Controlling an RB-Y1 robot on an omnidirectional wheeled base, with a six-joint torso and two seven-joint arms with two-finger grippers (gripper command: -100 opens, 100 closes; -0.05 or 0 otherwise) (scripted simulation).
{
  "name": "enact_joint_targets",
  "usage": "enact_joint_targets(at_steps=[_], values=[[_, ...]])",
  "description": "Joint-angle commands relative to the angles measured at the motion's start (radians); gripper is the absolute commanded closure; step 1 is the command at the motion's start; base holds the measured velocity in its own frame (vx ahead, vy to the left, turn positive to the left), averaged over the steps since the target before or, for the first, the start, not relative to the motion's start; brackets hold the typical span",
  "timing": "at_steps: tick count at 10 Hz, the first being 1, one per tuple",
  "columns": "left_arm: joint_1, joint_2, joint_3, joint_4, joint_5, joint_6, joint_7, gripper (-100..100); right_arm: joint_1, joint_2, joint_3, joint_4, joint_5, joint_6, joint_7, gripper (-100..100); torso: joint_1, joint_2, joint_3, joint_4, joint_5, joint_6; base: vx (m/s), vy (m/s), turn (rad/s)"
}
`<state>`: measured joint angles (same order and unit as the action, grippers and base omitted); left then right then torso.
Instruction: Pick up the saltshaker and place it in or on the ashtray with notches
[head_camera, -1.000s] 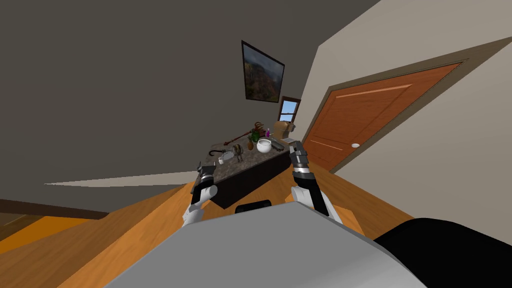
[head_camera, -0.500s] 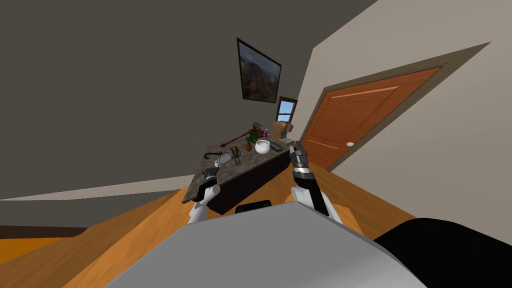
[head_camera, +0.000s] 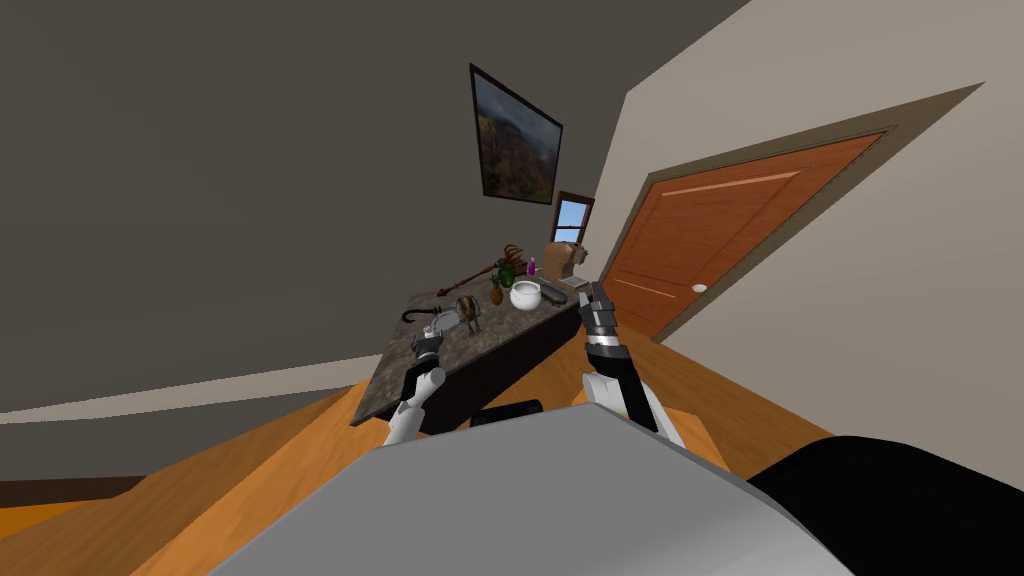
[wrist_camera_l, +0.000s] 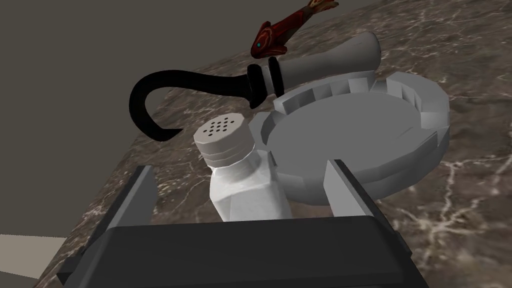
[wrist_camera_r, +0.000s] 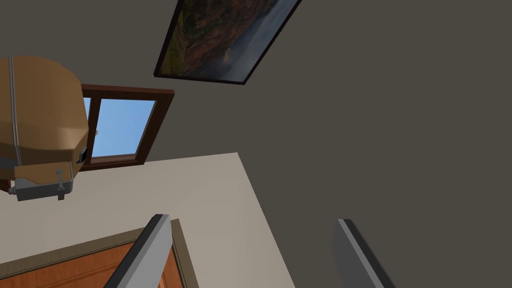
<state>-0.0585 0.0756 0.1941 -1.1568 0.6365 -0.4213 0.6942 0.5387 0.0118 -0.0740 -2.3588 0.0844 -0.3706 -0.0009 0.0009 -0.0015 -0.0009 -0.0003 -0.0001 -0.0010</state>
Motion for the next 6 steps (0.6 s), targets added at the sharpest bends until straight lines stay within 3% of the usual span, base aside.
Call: enact_joint_targets(at_steps=[1, 2, 6], values=[[0.000, 0.000, 0.000, 0.000, 0.000, 0.000, 0.000, -100, 0.000, 0.000, 0.000, 0.000, 0.000, 0.000, 0.000, 0, 0.000, 0.000, 0.000, 0.000, 0.000, 0.000, 0.000, 0.000, 0.000], [0.000, 0.000, 0.000, 0.000, 0.000, 0.000, 0.000, 100, 0.000, 0.000, 0.000, 0.000, 0.000, 0.000, 0.000, 0, 0.000, 0.001, 0.001, 0.000, 0.000, 0.000, 0.000, 0.000, 0.000], [-0.001, 0.000, 0.000, -0.001, 0.000, -0.002, 0.001, 100, 0.000, 0.000, 0.000, 0.000, 0.000, 0.000, 0.000, 0, 0.000, 0.001, 0.000, -0.001, 0.000, 0.000, 0.000, 0.000, 0.000]])
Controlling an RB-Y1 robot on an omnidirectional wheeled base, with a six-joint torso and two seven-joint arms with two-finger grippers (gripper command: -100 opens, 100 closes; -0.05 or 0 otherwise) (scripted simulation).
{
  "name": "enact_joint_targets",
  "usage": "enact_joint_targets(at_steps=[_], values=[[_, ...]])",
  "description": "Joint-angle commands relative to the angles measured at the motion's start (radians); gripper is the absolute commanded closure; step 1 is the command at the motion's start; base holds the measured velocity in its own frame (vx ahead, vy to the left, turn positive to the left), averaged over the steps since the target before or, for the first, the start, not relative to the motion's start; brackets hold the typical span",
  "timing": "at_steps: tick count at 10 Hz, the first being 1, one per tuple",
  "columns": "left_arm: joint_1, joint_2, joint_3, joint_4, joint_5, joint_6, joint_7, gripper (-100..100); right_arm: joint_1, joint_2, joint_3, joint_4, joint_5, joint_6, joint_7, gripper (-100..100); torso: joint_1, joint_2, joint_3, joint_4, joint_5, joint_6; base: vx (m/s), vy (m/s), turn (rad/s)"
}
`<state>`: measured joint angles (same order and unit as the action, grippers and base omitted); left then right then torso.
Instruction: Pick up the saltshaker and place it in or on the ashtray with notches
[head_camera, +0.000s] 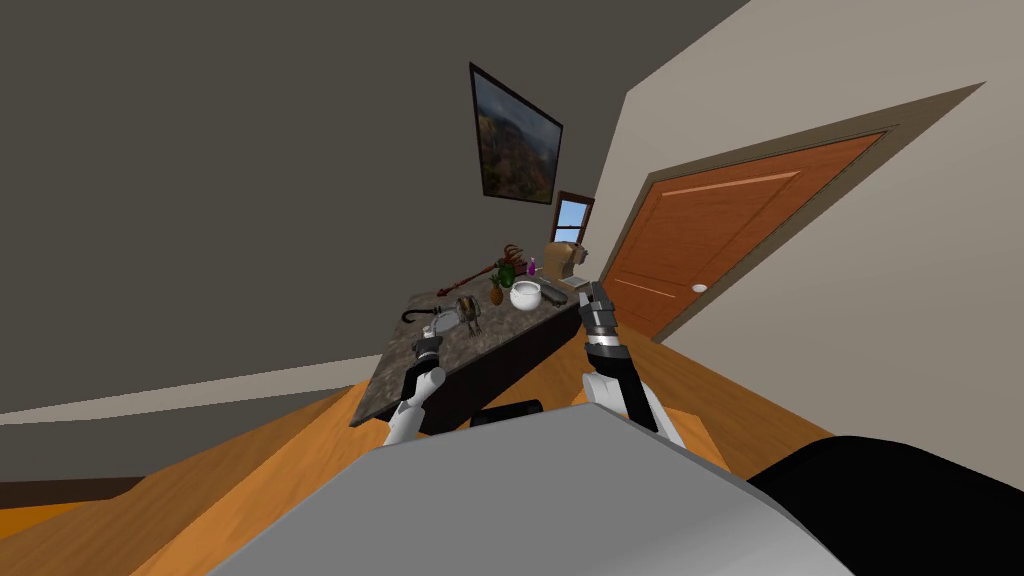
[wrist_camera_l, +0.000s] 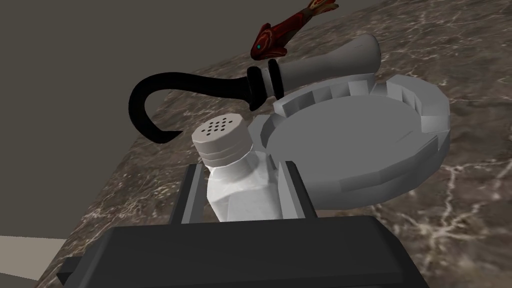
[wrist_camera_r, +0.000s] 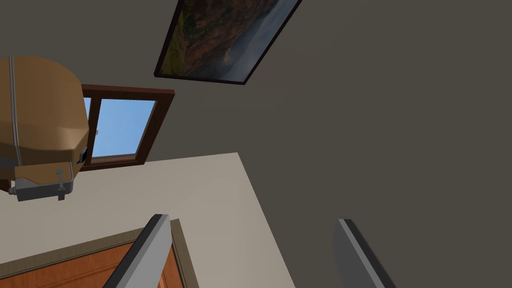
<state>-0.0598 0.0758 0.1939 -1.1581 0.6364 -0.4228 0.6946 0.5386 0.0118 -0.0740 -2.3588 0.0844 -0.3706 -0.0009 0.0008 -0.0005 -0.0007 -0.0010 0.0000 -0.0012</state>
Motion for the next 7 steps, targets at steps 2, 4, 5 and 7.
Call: enact_joint_targets(at_steps=[2, 4, 5, 7], values=[[0.000, 0.000, 0.000, 0.000, 0.000, 0.000, 0.000, 100, 0.000, 0.000, 0.000, 0.000, 0.000, 0.000, 0.000, 0, 0.000, 0.000, 0.000, 0.000, 0.000, 0.000, 0.000, 0.000, 0.000], [-0.020, 0.031, 0.015, 0.000, 0.008, -0.020, -0.028, 100, 0.000, 0.000, 0.000, 0.000, 0.000, 0.000, 0.000, 0, 0.000, 0.000, 0.000, 0.000, 0.000, 0.000, -0.046, -0.025, -0.019], [-0.026, 0.036, 0.020, 0.001, 0.010, -0.025, -0.036, 100, 0.000, 0.000, 0.000, 0.000, 0.000, 0.000, 0.000, 0, -0.003, 0.005, 0.003, 0.001, -0.001, 0.000, -0.145, -0.077, -0.016], [-0.054, 0.046, 0.046, 0.006, 0.022, -0.046, -0.070, 100, 0.000, 0.000, 0.000, 0.000, 0.000, 0.000, 0.000, 0, -0.005, 0.012, 0.007, 0.002, -0.002, -0.001, -0.161, -0.069, 0.000]])
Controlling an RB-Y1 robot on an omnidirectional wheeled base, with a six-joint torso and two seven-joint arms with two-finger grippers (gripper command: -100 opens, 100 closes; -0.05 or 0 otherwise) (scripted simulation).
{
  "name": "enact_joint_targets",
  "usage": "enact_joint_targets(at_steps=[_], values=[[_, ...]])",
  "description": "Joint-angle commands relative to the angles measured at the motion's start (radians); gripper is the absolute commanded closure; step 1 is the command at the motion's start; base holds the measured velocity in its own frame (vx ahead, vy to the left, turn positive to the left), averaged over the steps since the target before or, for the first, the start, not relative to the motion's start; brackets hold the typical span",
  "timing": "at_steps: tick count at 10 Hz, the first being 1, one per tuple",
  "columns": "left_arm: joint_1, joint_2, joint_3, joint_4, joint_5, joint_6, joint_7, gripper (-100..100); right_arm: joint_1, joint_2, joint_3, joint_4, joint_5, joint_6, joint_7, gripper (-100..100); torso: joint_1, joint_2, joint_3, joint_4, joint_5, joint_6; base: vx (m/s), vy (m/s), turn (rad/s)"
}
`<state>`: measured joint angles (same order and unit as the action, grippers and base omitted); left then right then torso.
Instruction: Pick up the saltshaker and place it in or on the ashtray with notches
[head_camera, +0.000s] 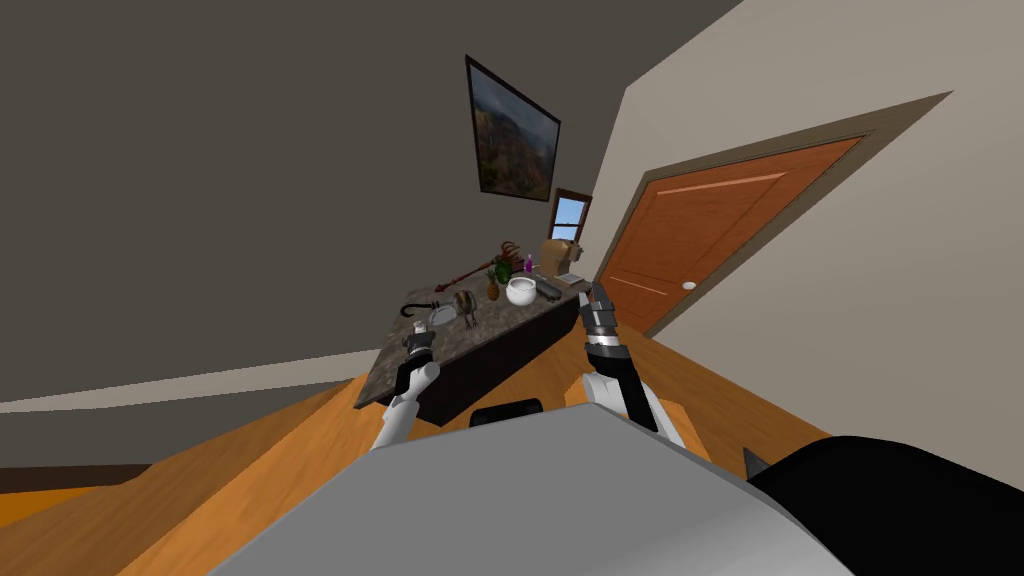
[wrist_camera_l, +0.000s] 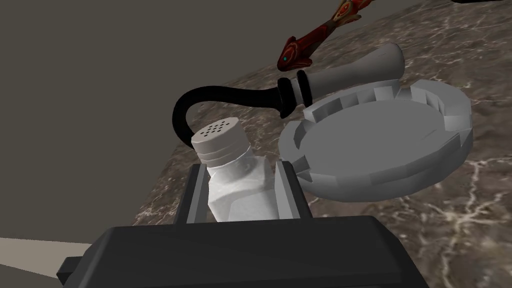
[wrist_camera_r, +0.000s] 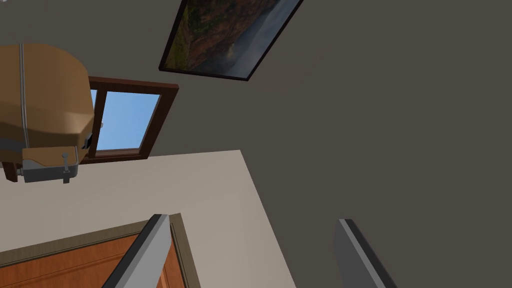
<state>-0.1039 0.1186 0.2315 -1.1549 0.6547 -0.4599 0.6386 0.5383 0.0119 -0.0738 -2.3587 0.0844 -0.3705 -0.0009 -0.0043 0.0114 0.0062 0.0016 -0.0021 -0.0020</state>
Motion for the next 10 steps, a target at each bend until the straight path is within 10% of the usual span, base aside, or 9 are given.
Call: enact_joint_targets(at_steps=[1, 5, 10], values=[[-0.024, 0.004, 0.024, 0.005, 0.010, -0.018, -0.031, 100, 0.000, 0.000, 0.000, 0.000, 0.000, 0.000, 0.000, 0, 0.000, 0.000, 0.000, 0.000, 0.000, 0.000, -0.129, -0.047, 0.000], [-0.082, -0.006, 0.087, 0.013, 0.041, -0.029, -0.087, 100, 0.000, 0.000, 0.000, 0.000, 0.000, 0.000, 0.000, 0, 0.004, -0.003, -0.001, 0.000, 0.001, -0.001, -0.104, -0.019, 0.004], [-0.149, 0.013, 0.109, 0.077, 0.046, 0.068, -0.058, 100, 0.001, 0.000, 0.000, 0.000, 0.000, 0.000, 0.000, 0, 0.000, -0.022, -0.013, -0.004, 0.001, 0.003, 0.099, -0.048, -0.020]])
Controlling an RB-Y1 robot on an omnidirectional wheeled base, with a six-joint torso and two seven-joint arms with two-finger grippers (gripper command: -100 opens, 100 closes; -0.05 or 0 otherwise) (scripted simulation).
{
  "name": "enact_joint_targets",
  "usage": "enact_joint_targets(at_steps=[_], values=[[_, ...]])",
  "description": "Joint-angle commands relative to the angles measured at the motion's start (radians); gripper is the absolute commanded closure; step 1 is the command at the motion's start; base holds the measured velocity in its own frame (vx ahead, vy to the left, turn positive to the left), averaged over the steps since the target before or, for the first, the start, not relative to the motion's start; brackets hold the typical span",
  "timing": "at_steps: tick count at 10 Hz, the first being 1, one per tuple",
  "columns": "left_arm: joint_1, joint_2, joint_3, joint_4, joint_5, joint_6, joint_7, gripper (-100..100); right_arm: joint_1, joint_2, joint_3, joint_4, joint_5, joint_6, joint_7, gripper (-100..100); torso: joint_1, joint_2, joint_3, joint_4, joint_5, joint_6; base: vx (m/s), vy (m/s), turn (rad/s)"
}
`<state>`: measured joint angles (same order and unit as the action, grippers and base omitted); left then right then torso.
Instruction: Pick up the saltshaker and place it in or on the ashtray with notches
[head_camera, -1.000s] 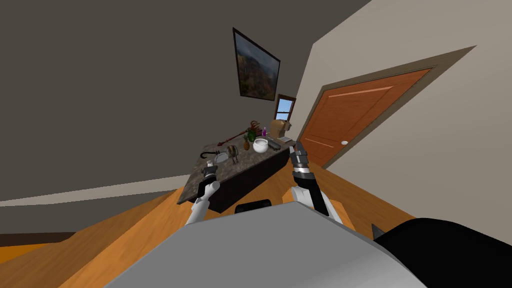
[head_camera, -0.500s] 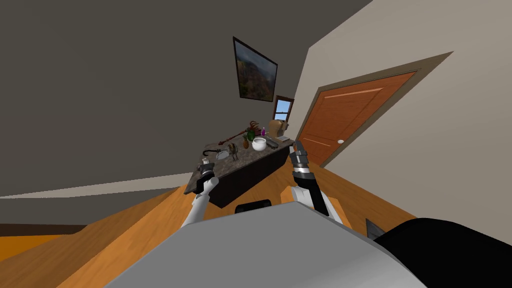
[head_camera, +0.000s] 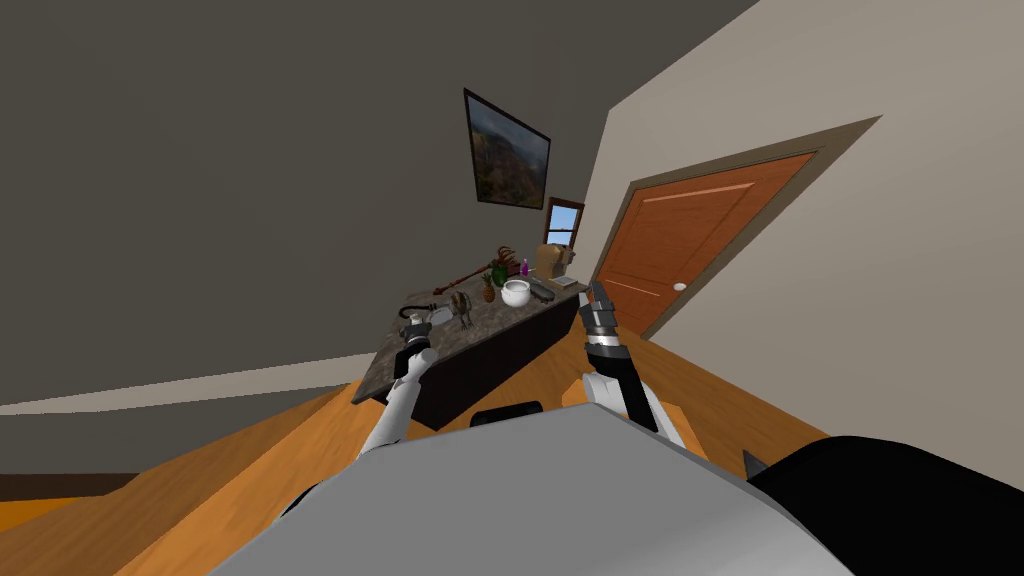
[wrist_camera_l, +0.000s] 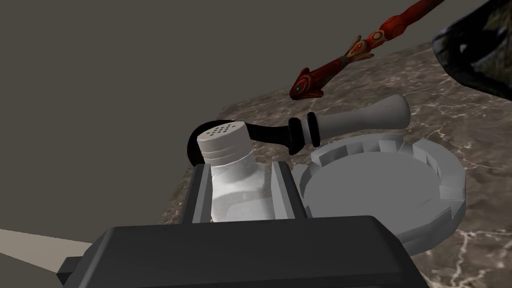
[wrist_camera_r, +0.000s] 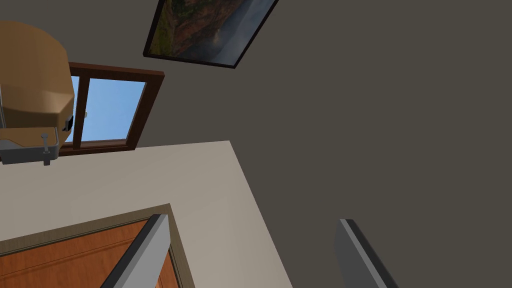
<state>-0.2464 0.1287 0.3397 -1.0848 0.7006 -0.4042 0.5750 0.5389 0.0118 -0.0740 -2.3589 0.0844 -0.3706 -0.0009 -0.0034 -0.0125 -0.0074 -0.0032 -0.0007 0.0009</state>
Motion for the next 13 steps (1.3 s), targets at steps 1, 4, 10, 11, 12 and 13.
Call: enact_joint_targets(at_steps=[1, 4, 10, 11, 12, 13], values=[[-0.025, 0.015, 0.004, 0.027, 0.000, 0.041, 0.019, 100, 0.000, 0.000, 0.000, 0.000, 0.000, 0.000, 0.000, 0, 0.000, 0.000, 0.000, 0.000, 0.000, 0.000, 0.154, -0.039, -0.026], [-0.059, 0.040, 0.010, 0.065, -0.001, 0.094, 0.045, 100, 0.000, 0.000, 0.000, 0.000, 0.000, 0.000, 0.000, 0, 0.002, 0.000, 0.000, 0.000, 0.001, 0.000, 0.138, -0.028, -0.019], [-0.077, 0.052, 0.008, 0.088, -0.002, 0.117, 0.062, -100, 0.000, 0.000, 0.000, 0.000, 0.000, 0.000, 0.000, 0, 0.004, 0.011, 0.006, 0.002, 0.001, -0.001, 0.051, -0.004, -0.009], [-0.077, 0.052, 0.008, 0.088, -0.002, 0.117, 0.062, -100, 0.000, 0.000, 0.000, 0.000, 0.000, 0.000, 0.000, 0, 0.004, 0.011, 0.006, 0.002, 0.001, -0.001, 0.000, 0.000, 0.000], [-0.077, 0.052, 0.008, 0.088, -0.002, 0.117, 0.062, -100, 0.000, 0.000, 0.000, 0.000, 0.000, 0.000, 0.000, 0, 0.004, 0.011, 0.006, 0.002, 0.001, -0.001, 0.000, 0.000, 0.000], [-0.077, 0.052, 0.008, 0.088, -0.002, 0.117, 0.062, 0, 0.000, 0.000, 0.000, 0.000, 0.000, 0.000, 0.000, 0, 0.004, 0.011, 0.006, 0.002, 0.001, -0.001, 0.000, 0.000, 0.000]])
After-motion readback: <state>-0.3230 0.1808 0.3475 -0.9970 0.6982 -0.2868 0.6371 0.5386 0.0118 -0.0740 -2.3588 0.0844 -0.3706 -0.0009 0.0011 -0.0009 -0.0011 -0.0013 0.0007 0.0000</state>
